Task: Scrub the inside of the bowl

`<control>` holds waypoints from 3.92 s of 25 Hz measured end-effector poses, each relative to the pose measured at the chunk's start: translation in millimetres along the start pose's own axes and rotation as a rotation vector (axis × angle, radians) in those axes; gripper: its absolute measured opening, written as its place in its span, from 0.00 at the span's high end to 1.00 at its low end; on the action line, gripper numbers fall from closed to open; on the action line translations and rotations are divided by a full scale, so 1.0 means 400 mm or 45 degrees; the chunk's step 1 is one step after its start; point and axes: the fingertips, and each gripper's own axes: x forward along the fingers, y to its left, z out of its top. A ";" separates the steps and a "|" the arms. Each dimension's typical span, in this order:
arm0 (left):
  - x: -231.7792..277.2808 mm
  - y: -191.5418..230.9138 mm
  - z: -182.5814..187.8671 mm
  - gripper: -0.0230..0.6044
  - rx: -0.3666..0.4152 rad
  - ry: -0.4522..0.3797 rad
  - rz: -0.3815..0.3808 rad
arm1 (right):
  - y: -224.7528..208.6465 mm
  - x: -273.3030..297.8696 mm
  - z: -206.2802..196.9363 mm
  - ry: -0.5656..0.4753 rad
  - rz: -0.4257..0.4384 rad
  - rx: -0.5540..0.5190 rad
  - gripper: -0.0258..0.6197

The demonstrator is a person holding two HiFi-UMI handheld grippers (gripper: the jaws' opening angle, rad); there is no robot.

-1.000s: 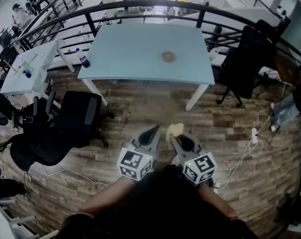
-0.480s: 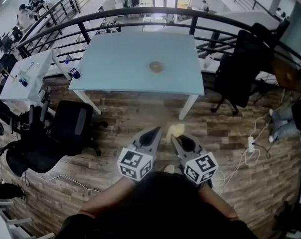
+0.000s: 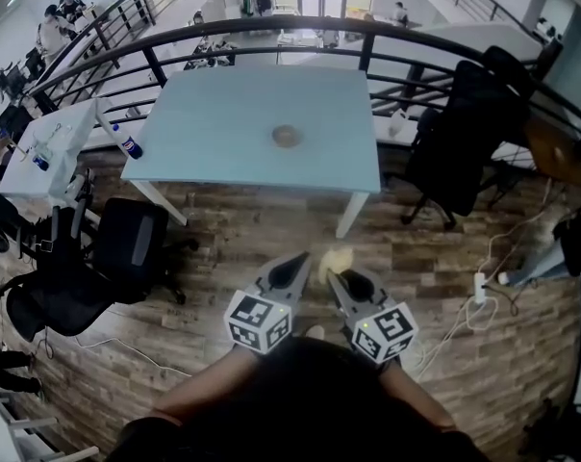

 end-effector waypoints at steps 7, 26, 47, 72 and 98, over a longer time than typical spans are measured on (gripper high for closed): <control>0.077 -0.005 -0.003 0.97 -0.001 0.023 -0.028 | -0.077 -0.004 -0.007 0.011 -0.039 0.033 0.86; 0.259 0.252 0.095 0.97 -0.023 0.040 -0.099 | -0.212 0.286 0.049 0.049 -0.089 0.020 0.86; 0.283 0.765 0.287 0.97 -0.024 0.013 -0.105 | -0.175 0.824 0.179 0.056 -0.070 0.008 0.86; 0.594 0.824 0.340 0.97 -0.068 0.075 -0.037 | -0.489 0.954 0.241 0.114 0.079 0.043 0.86; 0.955 0.868 0.470 0.97 -0.014 0.068 -0.075 | -0.860 1.037 0.368 0.072 0.018 0.060 0.86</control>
